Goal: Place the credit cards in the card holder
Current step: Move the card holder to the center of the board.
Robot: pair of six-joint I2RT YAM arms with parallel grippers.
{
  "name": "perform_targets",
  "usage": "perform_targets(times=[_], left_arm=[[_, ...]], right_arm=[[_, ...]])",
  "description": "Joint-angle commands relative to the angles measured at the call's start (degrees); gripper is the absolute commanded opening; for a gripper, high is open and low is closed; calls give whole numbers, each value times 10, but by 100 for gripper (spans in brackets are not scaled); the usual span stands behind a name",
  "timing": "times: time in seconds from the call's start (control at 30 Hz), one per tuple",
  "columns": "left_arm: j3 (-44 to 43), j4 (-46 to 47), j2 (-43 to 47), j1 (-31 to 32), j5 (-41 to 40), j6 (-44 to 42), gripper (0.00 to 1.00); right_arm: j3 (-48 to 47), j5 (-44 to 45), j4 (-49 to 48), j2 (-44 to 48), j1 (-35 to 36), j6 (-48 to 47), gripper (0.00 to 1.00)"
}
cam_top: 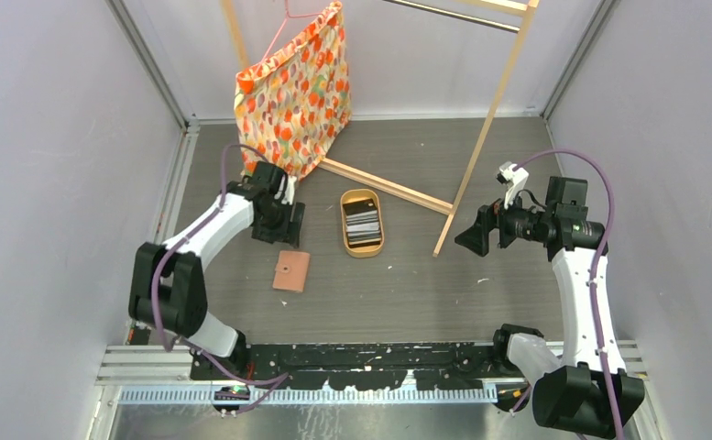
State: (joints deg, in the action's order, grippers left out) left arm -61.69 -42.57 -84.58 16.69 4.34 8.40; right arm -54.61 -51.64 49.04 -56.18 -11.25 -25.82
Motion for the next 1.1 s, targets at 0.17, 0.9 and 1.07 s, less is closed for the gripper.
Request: perform_targets(times=[0.17,0.9,1.07], left_arm=[[-14,-49,-65,-12,11,73,64],[29,-7,-113,-77,253,116,10],[55,7,-85,-41,242,137,4]], right_arm=[[-1,14,-15,16,18,-7,100],[-6,22,-5,25,34,-13,100],[-6,17,-3,24,38,-15,100]])
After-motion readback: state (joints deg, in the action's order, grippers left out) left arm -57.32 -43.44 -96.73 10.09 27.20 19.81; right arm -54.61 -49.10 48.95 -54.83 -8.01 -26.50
